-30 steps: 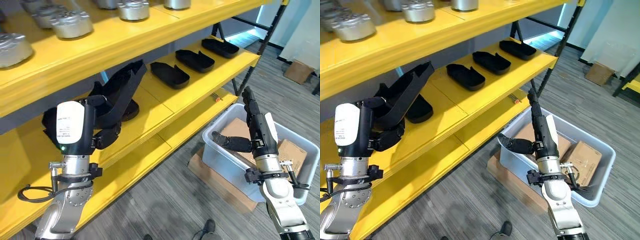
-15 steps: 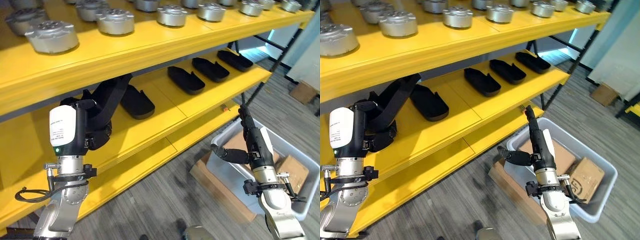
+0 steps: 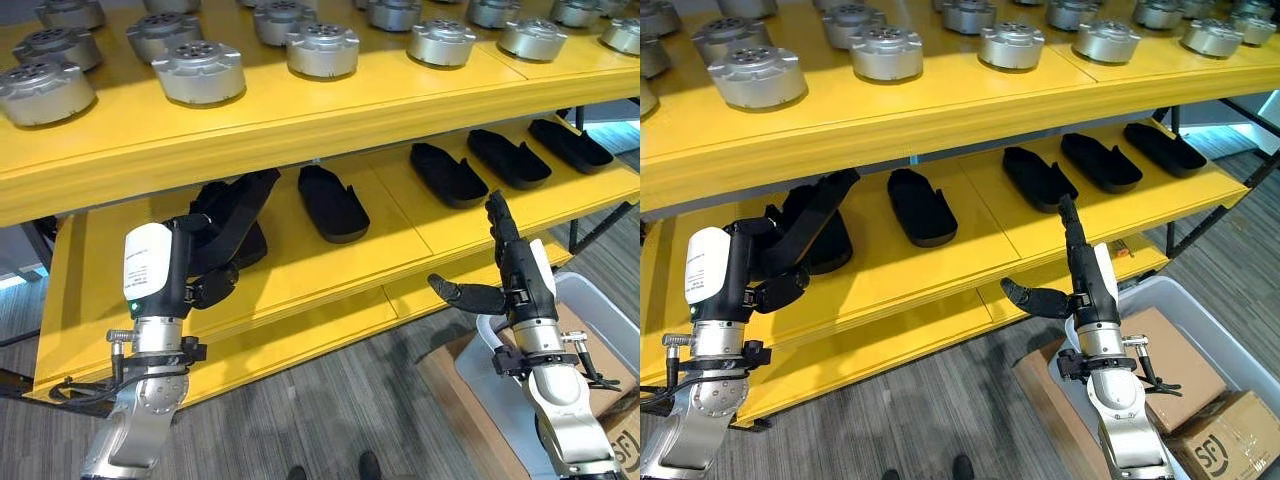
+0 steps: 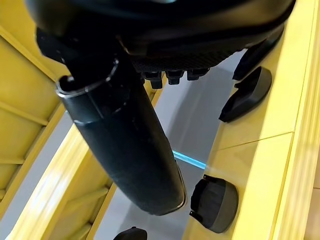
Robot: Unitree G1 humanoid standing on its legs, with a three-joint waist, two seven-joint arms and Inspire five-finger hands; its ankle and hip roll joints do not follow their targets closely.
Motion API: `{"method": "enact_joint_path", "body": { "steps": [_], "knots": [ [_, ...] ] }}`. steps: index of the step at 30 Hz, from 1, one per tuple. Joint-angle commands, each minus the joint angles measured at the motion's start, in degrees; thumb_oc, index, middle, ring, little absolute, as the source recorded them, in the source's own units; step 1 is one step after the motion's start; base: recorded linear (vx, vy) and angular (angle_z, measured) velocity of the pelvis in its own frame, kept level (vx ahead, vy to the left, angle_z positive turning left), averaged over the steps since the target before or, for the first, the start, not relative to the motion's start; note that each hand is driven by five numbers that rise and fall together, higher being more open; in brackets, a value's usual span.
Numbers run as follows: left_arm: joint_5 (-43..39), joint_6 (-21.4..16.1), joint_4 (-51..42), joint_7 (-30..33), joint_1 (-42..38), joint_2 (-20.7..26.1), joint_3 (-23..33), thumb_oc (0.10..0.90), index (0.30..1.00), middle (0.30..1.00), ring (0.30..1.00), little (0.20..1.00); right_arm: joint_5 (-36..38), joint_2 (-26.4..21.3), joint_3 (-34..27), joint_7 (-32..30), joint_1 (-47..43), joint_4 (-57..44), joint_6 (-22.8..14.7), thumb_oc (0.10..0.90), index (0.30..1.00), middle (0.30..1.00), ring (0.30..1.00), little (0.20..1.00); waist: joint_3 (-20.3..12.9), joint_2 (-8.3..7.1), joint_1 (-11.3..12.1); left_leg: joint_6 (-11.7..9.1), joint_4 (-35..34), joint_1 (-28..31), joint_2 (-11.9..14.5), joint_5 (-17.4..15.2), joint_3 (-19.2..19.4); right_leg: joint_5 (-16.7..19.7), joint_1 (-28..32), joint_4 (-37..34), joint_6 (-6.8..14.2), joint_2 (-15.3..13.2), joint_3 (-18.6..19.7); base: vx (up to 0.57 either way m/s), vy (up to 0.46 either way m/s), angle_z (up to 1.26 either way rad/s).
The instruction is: Move parts from the plastic box to the shelf.
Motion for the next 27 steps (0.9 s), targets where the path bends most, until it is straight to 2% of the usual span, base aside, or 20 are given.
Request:
{"method": "enact_joint_path", "body": {
  "steps": [1, 5, 10, 11, 12, 13, 14, 15, 17, 18, 20, 21, 22, 24, 25, 27],
  "knots": [
    [-1.2, -3.4, -5.9, 3.4, -3.6, 3.0, 4.9, 0.400, 0.300, 0.300, 0.300, 0.300, 0.6, -2.3, -2.3, -1.3, -3.3, -3.5, -5.1, 0.900, 1.000, 1.000, 1.000, 1.000, -6.3, -0.91, -1.1, 1.0, 2.1, -0.7, -3.0, -2.9, 3.4, -1.0, -3.1, 1.9, 3.4, -1.6, 0.3, -0.01, -0.097, 0.05],
    [-1.5, -3.4, -5.7, 3.1, -3.1, 2.9, 4.9, 0.400, 0.300, 0.300, 0.300, 0.300, 0.8, -2.4, -2.1, -0.9, -2.9, -3.9, -5.3, 0.900, 1.000, 1.000, 1.000, 1.000, -6.0, -0.72, -1.1, 0.5, 2.3, -0.7, -2.5, -2.8, 3.0, -1.5, -2.6, 1.9, 2.9, -1.2, -0.1, -0.02, -0.097, 0.03],
    [-1.3, -3.4, -5.7, 2.7, -2.9, 2.9, 5.1, 0.400, 0.300, 0.300, 0.300, 0.300, 0.9, -3.3, -2.7, -0.9, -2.3, -4.1, -5.6, 0.900, 1.000, 1.000, 1.000, 1.000, -4.9, -0.42, -1.0, -0.4, 6.2, -2.5, -1.9, -3.5, 1.7, -2.3, -2.3, 2.2, 1.9, -0.8, -1.3, -0.04, -0.085, 0.12],
    [-1.3, -3.3, -5.7, 2.6, -3.1, 2.8, 4.9, 0.400, 0.300, 0.300, 0.300, 0.300, 1.0, -3.7, -3.1, -1.0, -2.1, -4.1, -5.6, 0.900, 1.000, 1.000, 1.000, 1.000, -4.4, -0.34, -1.2, -0.6, 8.0, -3.3, -2.1, -4.0, 1.3, -2.3, -2.1, 2.3, 1.7, -0.9, -1.8, -0.06, -0.110, 0.25],
    [-1.3, -3.4, -5.7, 2.6, -3.8, 2.9, 4.8, 0.400, 0.300, 0.300, 0.300, 0.300, 1.0, -4.2, -3.6, -1.6, -2.1, -4.1, -5.9, 0.900, 1.000, 1.000, 1.000, 1.000, -3.2, -0.38, -1.3, -1.6, 12.6, -5.0, -2.4, -5.1, 2.0, -2.8, -1.8, 2.6, 1.3, -1.2, -2.1, -0.10, -0.090, 0.34],
    [-1.4, -3.5, -5.9, 2.5, -4.4, 2.9, 4.6, 0.400, 0.300, 0.300, 0.300, 0.300, 1.0, -4.4, -3.9, -1.8, -2.2, -4.3, -6.0, 0.900, 1.000, 1.000, 1.000, 1.000, -2.3, -0.46, -1.8, -2.2, 15.9, -6.4, -1.6, -5.1, 3.4, -2.8, -2.0, 3.1, 1.0, -1.6, -2.8, -0.09, -0.059, 0.38],
    [-1.4, -3.5, -5.8, 2.5, -4.6, 2.9, 4.6, 0.400, 0.300, 0.300, 0.300, 0.300, 1.0, -4.4, -3.9, -1.8, -2.3, -4.3, -6.0, 0.900, 1.000, 1.000, 1.000, 1.000, -2.2, -0.34, -1.9, -2.2, 16.9, -7.0, -1.5, -5.5, 3.2, -2.9, -2.1, 3.2, 1.0, -1.5, -3.0, -0.10, -0.013, 0.53],
    [-1.3, -3.5, -6.0, 2.6, -5.1, 2.8, 4.7, 0.400, 0.300, 0.300, 0.300, 0.300, 1.0, -4.6, -3.9, -2.1, -2.3, -4.1, -6.1, 0.900, 1.000, 1.000, 1.000, 1.000, -1.7, -0.54, -2.4, -2.6, 18.3, -7.2, -0.1, -5.0, 4.7, -2.9, -2.3, 3.5, 0.8, -1.9, -3.4, -0.05, -0.010, 0.55],
    [-1.4, -3.7, -6.2, 2.9, -5.2, 2.9, 5.0, 0.400, 0.300, 0.300, 0.300, 0.300, 0.7, -4.6, -3.7, -2.4, -2.8, -4.0, -6.0, 0.900, 1.000, 1.000, 1.000, 1.000, -1.5, -0.45, -2.5, -2.9, 18.4, -6.6, 2.9, -4.5, 5.2, -3.0, -2.6, 4.0, 0.8, -2.0, -3.2, 0.01, 0.048, 0.42],
    [-2.2, -3.8, -6.3, 3.7, -4.5, 2.3, 5.5, 0.400, 0.300, 0.300, 0.300, 0.300, 0.5, -4.5, -4.2, -2.8, -1.7, -4.3, -6.0, 0.900, 1.000, 1.000, 1.000, 1.000, -2.2, 0.29, -3.0, -4.2, 14.3, -4.9, 9.0, 0.4, 4.9, -3.8, -2.7, 4.6, 1.5, -3.0, -3.4, 0.07, 0.130, 0.12],
    [-2.9, -4.0, -6.3, 4.2, -4.4, 2.0, 5.6, 0.400, 0.300, 0.300, 0.300, 0.300, 0.5, -4.8, -4.5, -3.4, -0.9, -4.5, -6.2, 0.900, 1.000, 1.000, 1.000, 1.000, -2.4, 0.99, -3.5, -4.8, 9.7, -5.0, 13.2, 4.8, 5.1, -4.8, -3.3, 5.6, 2.0, -3.8, -4.2, 0.04, 0.122, 0.07],
    [-3.0, -4.0, -6.3, 4.2, -4.4, 1.9, 5.6, 0.400, 0.300, 0.300, 0.300, 0.300, 0.5, -4.8, -4.5, -3.4, -0.9, -4.5, -6.3, 0.900, 1.000, 1.000, 1.000, 1.000, -2.5, 1.11, -3.6, -5.0, 8.9, -4.8, 13.3, 5.3, 5.0, -4.9, -3.5, 5.8, 1.9, -3.7, -4.3, -0.01, 0.155, 0.27],
    [-3.3, -3.9, -6.5, 4.8, -4.9, 1.8, 5.6, 0.400, 0.300, 0.300, 0.300, 0.300, 0.2, -5.2, -4.8, -4.5, -0.4, -4.6, -6.9, 0.900, 1.000, 1.000, 1.000, 1.000, -2.2, 2.14, -4.0, -6.2, 3.8, -5.8, 16.6, 9.7, 6.4, -6.2, -4.8, 7.6, 2.6, -4.2, -5.3, 0.00, 0.131, 0.18],
    [-3.0, -4.2, -7.0, 5.1, -5.6, 2.3, 5.3, 0.400, 0.300, 0.300, 0.300, 0.300, -0.2, -5.7, -5.2, -5.4, 0.0, -4.4, -7.2, 0.900, 1.000, 1.000, 1.000, 1.000, -2.3, 3.20, -4.3, -7.6, 0.3, -5.5, 18.2, 12.7, 8.1, -7.2, -5.9, 9.6, 2.6, -3.8, -5.7, 0.01, 0.126, 0.11],
    [-2.9, -4.2, -7.0, 5.1, -5.7, 2.2, 5.2, 0.400, 0.300, 0.300, 0.300, 0.300, -0.3, -5.7, -5.2, -5.5, 0.0, -4.3, -7.2, 0.900, 1.000, 1.000, 1.000, 1.000, -2.3, 3.32, -4.2, -7.7, 0.0, -5.5, 18.3, 12.9, 8.1, -7.3, -6.1, 9.9, 2.6, -3.7, -5.7, 0.01, 0.077, 0.05],
    [-2.4, -4.5, -7.7, 5.3, -6.2, 2.6, 4.9, 0.400, 0.300, 0.300, 0.300, 0.300, -1.0, -5.5, -5.5, -6.3, 0.4, -4.1, -7.5, 0.900, 1.000, 1.000, 1.000, 1.000, -3.0, 4.50, -4.3, -8.7, -0.5, -4.8, 19.5, 11.1, 9.1, -7.8, -6.7, 11.1, 2.9, -3.2, -5.7, 0.06, 0.113, -0.02]
  ]
}}
